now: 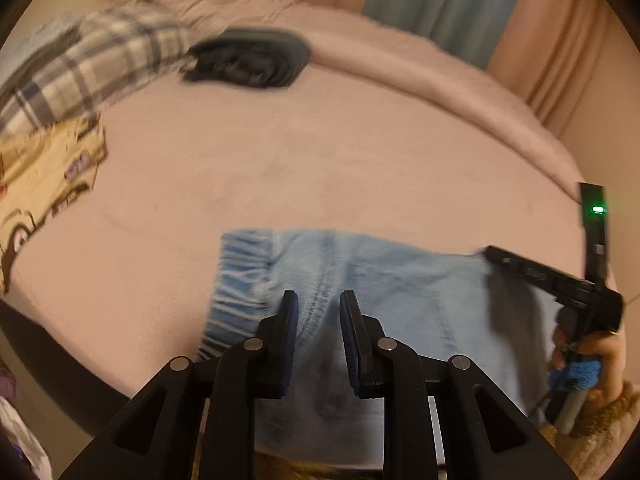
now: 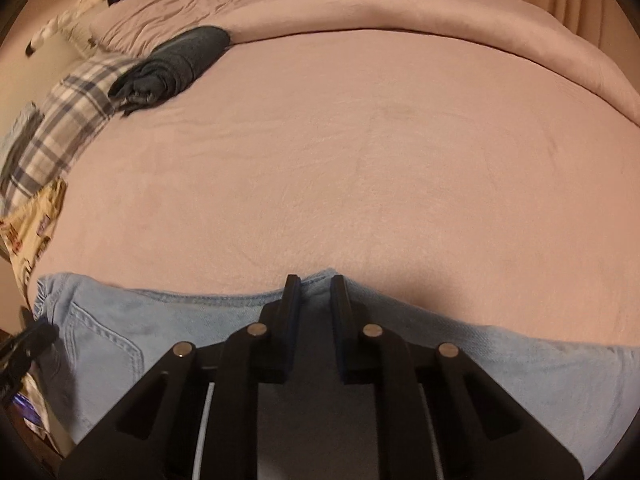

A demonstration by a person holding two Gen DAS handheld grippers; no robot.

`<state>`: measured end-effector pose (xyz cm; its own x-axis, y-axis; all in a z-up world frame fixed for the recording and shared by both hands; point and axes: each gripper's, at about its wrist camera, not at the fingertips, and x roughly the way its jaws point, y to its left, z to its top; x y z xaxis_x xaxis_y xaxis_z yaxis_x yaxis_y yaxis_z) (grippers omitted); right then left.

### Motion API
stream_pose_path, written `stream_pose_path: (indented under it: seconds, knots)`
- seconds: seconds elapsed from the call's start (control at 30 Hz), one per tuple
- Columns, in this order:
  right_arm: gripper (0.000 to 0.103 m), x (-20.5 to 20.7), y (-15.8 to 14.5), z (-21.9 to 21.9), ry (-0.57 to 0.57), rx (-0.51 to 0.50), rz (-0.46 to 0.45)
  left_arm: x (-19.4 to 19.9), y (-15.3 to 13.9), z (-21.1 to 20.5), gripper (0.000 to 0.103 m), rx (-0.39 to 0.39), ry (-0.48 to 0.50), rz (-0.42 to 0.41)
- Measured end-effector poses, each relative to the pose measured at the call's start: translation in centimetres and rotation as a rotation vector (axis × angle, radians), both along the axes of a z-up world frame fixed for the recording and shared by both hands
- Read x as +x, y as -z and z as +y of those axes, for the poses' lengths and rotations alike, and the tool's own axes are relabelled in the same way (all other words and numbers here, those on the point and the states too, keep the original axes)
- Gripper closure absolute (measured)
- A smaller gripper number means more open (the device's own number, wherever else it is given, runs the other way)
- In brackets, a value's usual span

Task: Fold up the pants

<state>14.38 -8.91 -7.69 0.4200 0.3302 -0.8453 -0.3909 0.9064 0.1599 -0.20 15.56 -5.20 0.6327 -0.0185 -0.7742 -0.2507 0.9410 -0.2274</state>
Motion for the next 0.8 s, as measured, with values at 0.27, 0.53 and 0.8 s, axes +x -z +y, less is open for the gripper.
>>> stream_pose_path:
  seconds: [0.27, 0.53, 0.8]
  knots:
    - [0.073, -4.7, -1.3, -3.5, -0.039, 0.176, 0.031, 0.1, 2.5, -5.1, 0.080, -0.061, 0.171, 0.054]
    - [0.093, -7.0, 0.9, -9.0, 0.096, 0.058, 0.007, 0.1, 5.7, -5.2, 0.096, 0.099, 0.083, 0.121]
    - [0.088, -8.3, -0.1, -17.5, 0.291, 0.067, 0.027, -1.1, 4.2, -4.9, 0.096, -0.050, 0.085, 0.117]
